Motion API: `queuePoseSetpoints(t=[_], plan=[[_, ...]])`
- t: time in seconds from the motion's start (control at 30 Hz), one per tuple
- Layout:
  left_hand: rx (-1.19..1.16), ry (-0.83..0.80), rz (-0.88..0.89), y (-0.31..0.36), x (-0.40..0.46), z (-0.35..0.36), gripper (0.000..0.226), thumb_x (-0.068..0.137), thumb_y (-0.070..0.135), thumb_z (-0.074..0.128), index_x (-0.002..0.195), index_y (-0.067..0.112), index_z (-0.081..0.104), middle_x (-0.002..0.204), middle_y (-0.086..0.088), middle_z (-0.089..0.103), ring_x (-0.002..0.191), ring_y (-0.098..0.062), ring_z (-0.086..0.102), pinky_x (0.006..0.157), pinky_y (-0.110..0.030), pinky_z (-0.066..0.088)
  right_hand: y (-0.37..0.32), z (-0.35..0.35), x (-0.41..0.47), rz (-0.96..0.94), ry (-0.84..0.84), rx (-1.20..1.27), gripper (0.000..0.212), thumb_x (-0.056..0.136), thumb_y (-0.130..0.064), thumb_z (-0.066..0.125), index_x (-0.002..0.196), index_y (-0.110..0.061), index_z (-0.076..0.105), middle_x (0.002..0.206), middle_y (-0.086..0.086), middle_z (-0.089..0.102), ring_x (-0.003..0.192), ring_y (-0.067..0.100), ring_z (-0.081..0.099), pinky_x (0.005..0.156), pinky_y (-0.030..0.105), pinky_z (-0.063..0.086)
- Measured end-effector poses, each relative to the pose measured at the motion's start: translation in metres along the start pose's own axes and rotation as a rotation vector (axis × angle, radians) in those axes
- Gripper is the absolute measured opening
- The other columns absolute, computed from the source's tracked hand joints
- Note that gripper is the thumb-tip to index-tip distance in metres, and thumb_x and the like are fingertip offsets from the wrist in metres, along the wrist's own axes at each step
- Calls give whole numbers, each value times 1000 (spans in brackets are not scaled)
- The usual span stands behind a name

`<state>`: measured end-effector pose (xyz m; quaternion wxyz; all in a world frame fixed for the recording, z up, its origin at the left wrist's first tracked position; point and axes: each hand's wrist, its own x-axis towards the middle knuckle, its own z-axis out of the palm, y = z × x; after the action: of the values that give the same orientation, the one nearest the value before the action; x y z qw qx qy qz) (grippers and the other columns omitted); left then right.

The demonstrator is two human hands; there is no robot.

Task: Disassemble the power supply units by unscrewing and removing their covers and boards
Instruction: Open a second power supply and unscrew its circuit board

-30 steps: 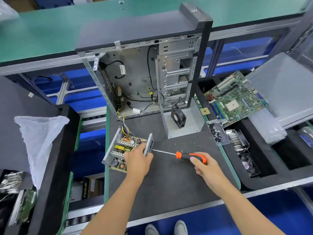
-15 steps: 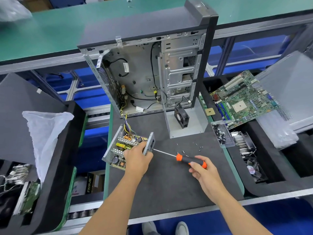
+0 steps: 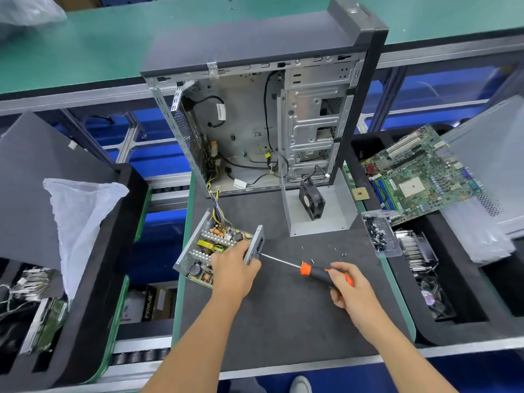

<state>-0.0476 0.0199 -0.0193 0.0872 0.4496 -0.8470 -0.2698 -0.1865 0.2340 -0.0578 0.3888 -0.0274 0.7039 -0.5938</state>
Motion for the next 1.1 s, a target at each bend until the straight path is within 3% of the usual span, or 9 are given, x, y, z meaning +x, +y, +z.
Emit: queuePoseSetpoints(t=[0.13,0.23,0.3,0.5,0.63,0.73,0.8,0.97,1.1], plan=[[10,-6,6,1,0,0,15,90,21,56,102,21,66,72,2,62,66,-6,34,83,-38,36,-4,1,-5,43,-80,209,32,88,-25,72,118,-17,63,86,7,62,69,18,57,67,32,47],[33,-5,9,1,1,0,15,91,22,56,102,21,65,74,0,64,68,-18,40,86,-38,35,-19,7,-5,251,-39,29,50,98,-61,38,108,-18,61,78,16,68,53,20,57,52,29,44],[49,-6,13,1,1,1,14,91,23,56,101,21,64,74,0,64,70,-22,45,87,-38,35,-22,6,-5,280,-18,-149,54,100,-63,26,107,-21,59,66,13,65,45,19,52,45,24,39],[41,-9,15,1,1,1,14,91,24,56,103,23,63,75,1,64,73,-23,46,86,-37,33,-16,4,-6,35,59,-76,14,93,-36,64,102,-26,68,78,3,67,63,12,56,61,27,45],[43,-9,14,0,2,1,14,91,24,56,103,23,63,75,2,62,73,-23,45,85,-37,34,-20,5,-5,68,7,109,10,92,-26,67,102,-27,69,91,7,67,77,18,60,68,32,44],[51,-5,20,0,2,2,14,91,24,56,103,23,62,77,1,64,74,-25,48,85,-37,33,-28,6,-7,233,-15,3,50,99,-61,37,102,-20,66,84,18,72,58,20,62,51,28,42],[50,2,23,0,2,2,14,91,24,56,104,22,62,78,0,65,74,-25,48,85,-37,33,-26,4,-5,242,-8,-194,60,100,-64,25,102,-20,66,71,17,71,48,19,55,44,24,37],[52,21,32,0,2,2,14,90,21,57,102,19,63,80,-3,67,71,-23,45,81,-37,32,-19,1,-3,92,37,-147,14,96,-34,58,104,-24,65,75,3,67,62,13,54,59,26,42],[59,20,32,0,2,2,16,90,21,57,105,20,64,84,-2,68,72,-23,44,79,-35,28,-22,7,-4,114,17,-9,13,94,-29,64,106,-31,61,96,6,62,78,16,54,66,30,37]])
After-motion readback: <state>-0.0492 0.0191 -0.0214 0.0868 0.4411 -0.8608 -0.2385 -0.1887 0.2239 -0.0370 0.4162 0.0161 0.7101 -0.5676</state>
